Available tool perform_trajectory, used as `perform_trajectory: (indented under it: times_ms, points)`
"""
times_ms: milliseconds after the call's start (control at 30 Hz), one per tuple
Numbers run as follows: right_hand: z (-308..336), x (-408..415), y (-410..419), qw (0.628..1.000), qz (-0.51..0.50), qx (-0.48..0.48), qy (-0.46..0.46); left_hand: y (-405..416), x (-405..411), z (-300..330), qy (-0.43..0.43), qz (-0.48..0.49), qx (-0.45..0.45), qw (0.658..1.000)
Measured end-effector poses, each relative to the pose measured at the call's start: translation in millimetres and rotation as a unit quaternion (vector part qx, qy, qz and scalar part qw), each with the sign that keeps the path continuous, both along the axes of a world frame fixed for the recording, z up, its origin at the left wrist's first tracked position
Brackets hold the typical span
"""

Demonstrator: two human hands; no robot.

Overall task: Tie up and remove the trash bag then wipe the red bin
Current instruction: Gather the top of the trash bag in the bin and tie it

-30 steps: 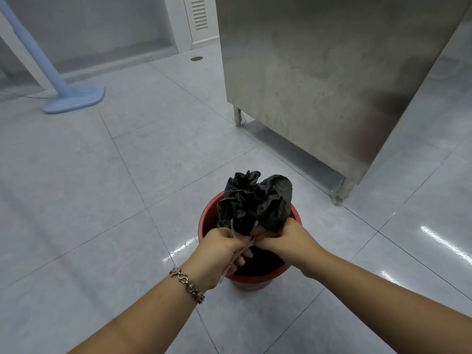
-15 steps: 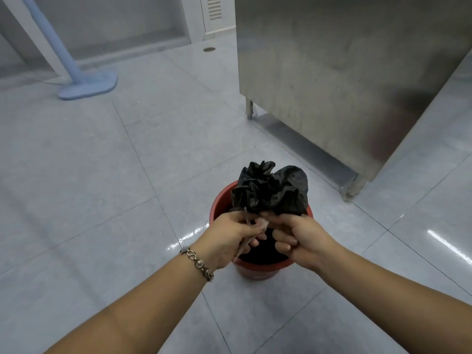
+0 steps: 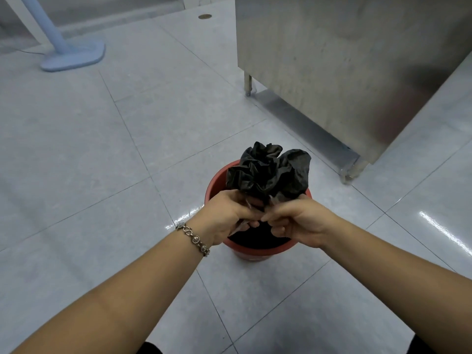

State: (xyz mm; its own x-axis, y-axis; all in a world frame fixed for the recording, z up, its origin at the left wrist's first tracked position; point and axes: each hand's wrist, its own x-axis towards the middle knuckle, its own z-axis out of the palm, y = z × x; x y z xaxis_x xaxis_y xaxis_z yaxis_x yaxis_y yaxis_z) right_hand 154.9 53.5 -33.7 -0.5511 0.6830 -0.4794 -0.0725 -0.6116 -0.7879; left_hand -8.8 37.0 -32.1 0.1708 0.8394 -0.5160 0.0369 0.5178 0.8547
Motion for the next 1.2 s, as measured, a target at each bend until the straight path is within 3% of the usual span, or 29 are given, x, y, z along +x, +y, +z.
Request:
perform_trajectory:
  times_ms: [267,400,533,767,833,900,933,1000,1067,1100,1200]
  points:
    - [-11.4,5.3,-5.5,0.992,-0.085,0.074,-0.059,8.6,-12.9,1.7,0.032,-0.034,-0.007,0.999]
    - [-12.4,10.7,-9.9,0.977,-0.122,0.083,-0.152,13.1,-20.0,13.0,0.109,-0.062,0.037,0.991]
    - [-12.2,30.3,6.6,0.945,-0.198,0.067,-0.252,19.1,-47.5,22.8,0.197,-0.032,0.062,0.978]
    - [-13.1,54.7,27.8,0.939,-0.232,0.025,-0.253,17.9,-71.2,23.2,0.206,0.008,0.073,0.976]
    - [-11.0,56.8,31.9,0.943,-0.202,0.027,-0.264,17.9,-69.5,23.3,0.256,0.008,0.101,0.961]
    - [-5.4,55.8,34.2,0.926,-0.147,0.087,-0.336,18.1,-63.6,25.0,0.373,-0.018,0.142,0.917]
    - [-3.9,55.4,34.6,0.898,-0.108,0.145,-0.400,17.7,-57.9,25.7,0.445,-0.045,0.155,0.881]
    - [-2.2,55.4,36.3,0.801,-0.017,0.290,-0.523,16.3,-43.1,26.8,0.530,-0.109,0.169,0.824]
    - [4.4,48.3,36.5,0.736,0.029,0.403,-0.542,16.7,-23.3,28.0,0.525,-0.155,0.213,0.810]
    - [9.4,43.3,36.6,0.732,0.048,0.425,-0.530,17.9,-13.3,28.1,0.504,-0.169,0.238,0.813]
    - [21.7,30.5,39.0,0.779,0.073,0.408,-0.470,23.8,6.0,28.6,0.455,-0.167,0.280,0.828]
